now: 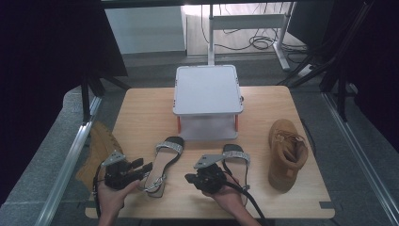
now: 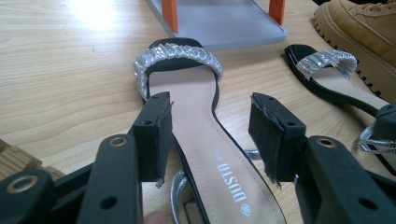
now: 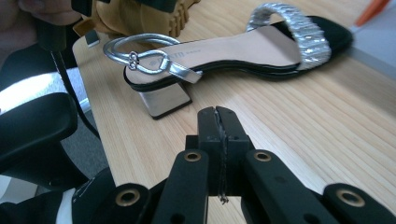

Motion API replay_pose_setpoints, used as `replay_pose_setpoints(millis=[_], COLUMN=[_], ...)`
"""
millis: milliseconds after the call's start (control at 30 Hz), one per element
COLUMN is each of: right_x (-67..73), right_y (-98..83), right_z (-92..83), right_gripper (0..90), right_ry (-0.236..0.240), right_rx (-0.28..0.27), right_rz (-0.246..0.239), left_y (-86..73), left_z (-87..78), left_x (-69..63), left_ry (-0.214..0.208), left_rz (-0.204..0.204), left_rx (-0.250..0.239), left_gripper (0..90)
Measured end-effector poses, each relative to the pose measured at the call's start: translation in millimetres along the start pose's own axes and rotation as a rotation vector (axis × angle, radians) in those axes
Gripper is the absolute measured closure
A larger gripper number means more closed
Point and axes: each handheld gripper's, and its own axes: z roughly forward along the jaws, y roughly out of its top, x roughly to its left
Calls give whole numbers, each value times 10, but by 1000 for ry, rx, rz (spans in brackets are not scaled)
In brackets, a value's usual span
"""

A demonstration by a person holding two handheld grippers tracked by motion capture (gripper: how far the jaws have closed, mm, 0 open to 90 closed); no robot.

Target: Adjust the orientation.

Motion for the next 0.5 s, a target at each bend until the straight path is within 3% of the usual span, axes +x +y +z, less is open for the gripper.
replay_pose_setpoints(millis=[367, 500], right_x=[-63, -60], right_y=[-374, -477], right_z=[-481, -610], right_gripper=[892, 892], right_ry=[-86, -91], right_rx=[-55, -69], right_rz=[25, 36], left_y=[1, -5], left_z=[36, 59], left_x=[-61, -68], left_ry=[-3, -4], left_rz=[8, 8], left_rx=[6, 12], left_gripper=[468, 466])
